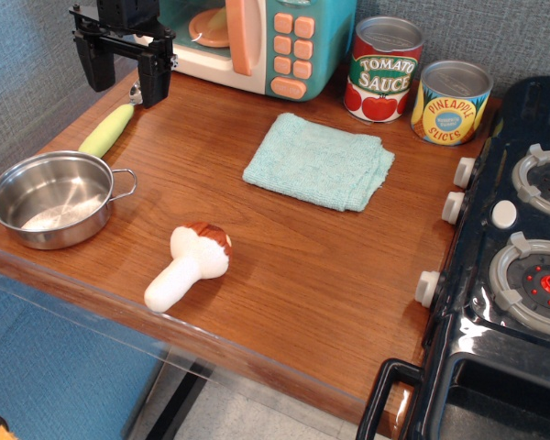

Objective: Move blue cloth near metal cans closer to table's edge near rattle.

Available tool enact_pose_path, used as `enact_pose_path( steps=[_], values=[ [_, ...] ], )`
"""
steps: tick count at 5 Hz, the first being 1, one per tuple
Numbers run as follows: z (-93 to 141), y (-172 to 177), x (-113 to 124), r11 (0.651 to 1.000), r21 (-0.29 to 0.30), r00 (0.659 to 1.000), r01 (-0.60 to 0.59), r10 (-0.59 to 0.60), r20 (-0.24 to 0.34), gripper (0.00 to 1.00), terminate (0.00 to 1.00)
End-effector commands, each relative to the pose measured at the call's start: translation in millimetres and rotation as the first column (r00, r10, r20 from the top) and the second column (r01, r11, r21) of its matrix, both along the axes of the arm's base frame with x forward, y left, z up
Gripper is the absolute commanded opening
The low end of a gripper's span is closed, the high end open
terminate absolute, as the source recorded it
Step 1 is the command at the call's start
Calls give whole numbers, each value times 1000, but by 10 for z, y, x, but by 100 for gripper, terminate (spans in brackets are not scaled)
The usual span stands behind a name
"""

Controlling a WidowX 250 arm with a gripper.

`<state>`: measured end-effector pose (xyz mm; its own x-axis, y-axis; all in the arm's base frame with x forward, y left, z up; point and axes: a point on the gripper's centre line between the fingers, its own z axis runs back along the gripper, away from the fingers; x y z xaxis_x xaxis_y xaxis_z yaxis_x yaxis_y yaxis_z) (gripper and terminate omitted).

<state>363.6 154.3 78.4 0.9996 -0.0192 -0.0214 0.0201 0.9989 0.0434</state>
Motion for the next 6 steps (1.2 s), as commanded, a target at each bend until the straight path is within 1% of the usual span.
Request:
enact_pose_path(
  steps=[1, 2, 3, 4, 5, 6],
  values=[
    [0, 0, 0, 1000, 0, 1000, 0, 0, 0, 100, 0],
    [6, -230, 85, 997, 5, 997, 78, -78, 13, 100, 0],
    [54, -637, 204, 986, 23, 985, 166, -167, 49, 100, 0],
    [113, -1100, 338, 970, 44, 966, 240, -244, 92, 100, 0],
    [102, -1534, 507, 962, 25, 955, 272, -273, 119, 100, 0],
    [64, -1748, 654, 973, 34, 961, 230, -232, 147, 100, 0]
  ],
)
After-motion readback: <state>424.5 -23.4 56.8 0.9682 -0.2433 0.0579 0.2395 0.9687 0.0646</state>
